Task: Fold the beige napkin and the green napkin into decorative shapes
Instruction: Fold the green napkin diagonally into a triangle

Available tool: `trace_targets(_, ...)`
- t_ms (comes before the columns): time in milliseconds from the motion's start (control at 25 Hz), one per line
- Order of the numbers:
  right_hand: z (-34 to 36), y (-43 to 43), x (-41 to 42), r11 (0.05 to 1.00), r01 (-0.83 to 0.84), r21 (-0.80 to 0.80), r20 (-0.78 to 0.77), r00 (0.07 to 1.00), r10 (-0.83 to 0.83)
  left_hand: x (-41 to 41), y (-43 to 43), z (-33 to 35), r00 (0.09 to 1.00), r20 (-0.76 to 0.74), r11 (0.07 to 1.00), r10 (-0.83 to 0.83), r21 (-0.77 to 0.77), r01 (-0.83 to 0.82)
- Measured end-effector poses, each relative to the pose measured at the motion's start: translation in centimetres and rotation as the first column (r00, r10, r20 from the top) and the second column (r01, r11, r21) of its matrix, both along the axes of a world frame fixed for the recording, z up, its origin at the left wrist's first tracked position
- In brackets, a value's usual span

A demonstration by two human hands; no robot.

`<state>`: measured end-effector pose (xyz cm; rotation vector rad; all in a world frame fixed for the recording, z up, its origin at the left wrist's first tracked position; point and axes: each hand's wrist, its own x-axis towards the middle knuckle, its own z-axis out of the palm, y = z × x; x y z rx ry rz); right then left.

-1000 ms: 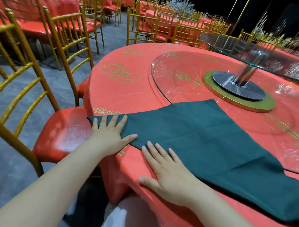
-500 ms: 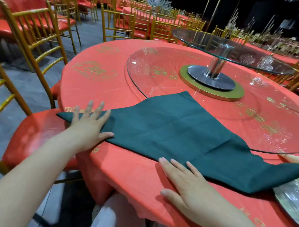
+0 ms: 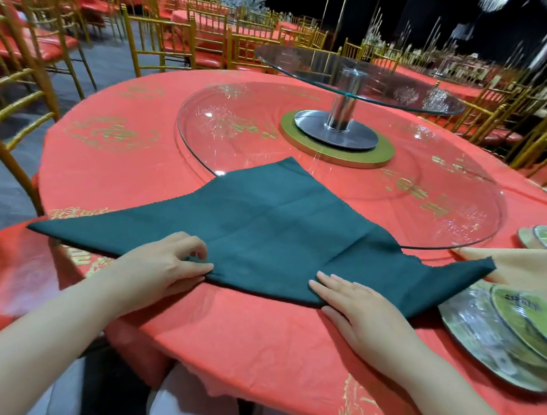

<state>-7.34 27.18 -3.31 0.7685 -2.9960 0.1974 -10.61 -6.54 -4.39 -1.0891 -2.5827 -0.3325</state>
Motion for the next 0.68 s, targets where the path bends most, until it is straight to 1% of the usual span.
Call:
trace_targets(80,0.0,0.4,-0.1,1.000,-0.023,0.001,-0.089,0.996,0.023,-0.4,-0.5,0.5,1.000,-0.011,0.998,-0.025,-0.057,0.025)
trace_targets(120,0.1,0.6,-0.1,0.999,-0.037,-0.013,-0.103,0.994,0.035,-0.6,-0.9,1.0,1.000,-0.013,0.997,-0.026,-0.074,0.025)
trace_targets(320,0.9,2.5,0.8,0.995,-0.057,-0.080,-0.189,0.981,0.041,-1.4,-4.3,3.0,0.999,-0.041,0.997,0.025,-0.078,-0.029)
trace_targets(360,1.0,2.7,1.1,0.994,-0.071,-0.087,-0.203,0.978,0.052,-1.4,-5.0,3.2,0.998,-0.036,0.995,0.054,-0.082,-0.057)
trace_targets(480,1.0,3.1,1.9,0.991,-0.105,-0.081,-0.245,0.966,0.082,-1.4,-6.2,3.0,0.974,0.093,0.972,0.209,-0.129,-0.196)
trace_targets(600,0.9,3.5,2.8,0.993,-0.100,-0.062,-0.247,0.966,0.082,-0.9,-5.9,2.4,0.936,0.156,0.940,0.316,-0.186,-0.287)
trace_targets(640,1.0,3.5,3.1,0.994,-0.095,-0.054,-0.242,0.967,0.079,-0.7,-5.6,2.6,0.917,0.160,0.923,0.366,-0.184,-0.337)
trace_targets(680,1.0,3.5,3.4,0.995,-0.094,-0.046,-0.238,0.968,0.081,-0.2,-4.9,2.9,0.907,0.180,0.922,0.381,-0.142,-0.360)
